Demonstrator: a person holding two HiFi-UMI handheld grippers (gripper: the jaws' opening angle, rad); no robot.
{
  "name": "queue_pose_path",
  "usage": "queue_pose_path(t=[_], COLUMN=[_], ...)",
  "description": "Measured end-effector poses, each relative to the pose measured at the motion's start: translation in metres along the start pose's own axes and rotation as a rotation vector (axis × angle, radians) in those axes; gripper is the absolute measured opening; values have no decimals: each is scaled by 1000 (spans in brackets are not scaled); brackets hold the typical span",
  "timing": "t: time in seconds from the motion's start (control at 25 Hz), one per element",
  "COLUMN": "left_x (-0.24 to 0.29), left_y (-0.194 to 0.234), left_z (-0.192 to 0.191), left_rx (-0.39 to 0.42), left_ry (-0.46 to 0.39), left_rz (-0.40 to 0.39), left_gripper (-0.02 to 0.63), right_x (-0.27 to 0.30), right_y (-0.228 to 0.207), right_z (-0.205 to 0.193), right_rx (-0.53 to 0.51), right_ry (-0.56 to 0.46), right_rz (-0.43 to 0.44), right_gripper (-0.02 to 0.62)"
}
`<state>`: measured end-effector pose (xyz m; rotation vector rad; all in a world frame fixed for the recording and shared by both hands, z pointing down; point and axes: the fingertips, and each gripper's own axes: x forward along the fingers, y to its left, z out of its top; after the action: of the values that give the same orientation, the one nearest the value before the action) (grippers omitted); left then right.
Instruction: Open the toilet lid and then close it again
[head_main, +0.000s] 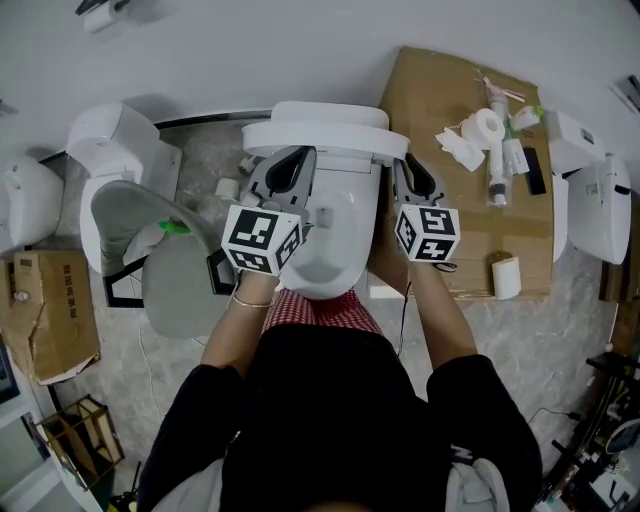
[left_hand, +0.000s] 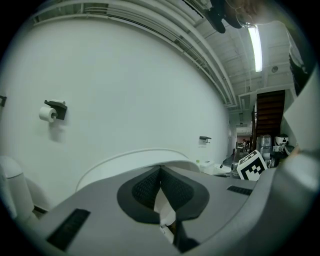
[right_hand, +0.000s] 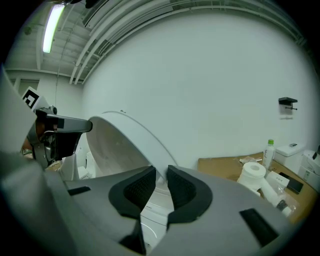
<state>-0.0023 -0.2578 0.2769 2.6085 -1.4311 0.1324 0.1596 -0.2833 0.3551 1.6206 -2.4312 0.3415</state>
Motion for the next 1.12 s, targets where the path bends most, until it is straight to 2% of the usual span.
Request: queue_pose_path(t=[0.2, 0.6, 1.12], left_x=[-4, -26, -38], left_y=[-8, -23, -33], left_z=[-3, -23, -32], left_rx=[-15, -30, -51], left_ry=[7, 43, 43], left_rz=[-37, -81, -110], left_gripper=[3, 3, 3], right_x=[-4, -26, -47], right_y=[3, 8, 23], right_z=[-4, -25, -41], right_rx=[-20, 42, 103], right_ry=[11, 47, 60], right_rz=[-14, -68, -84], right_gripper=[72, 72, 71])
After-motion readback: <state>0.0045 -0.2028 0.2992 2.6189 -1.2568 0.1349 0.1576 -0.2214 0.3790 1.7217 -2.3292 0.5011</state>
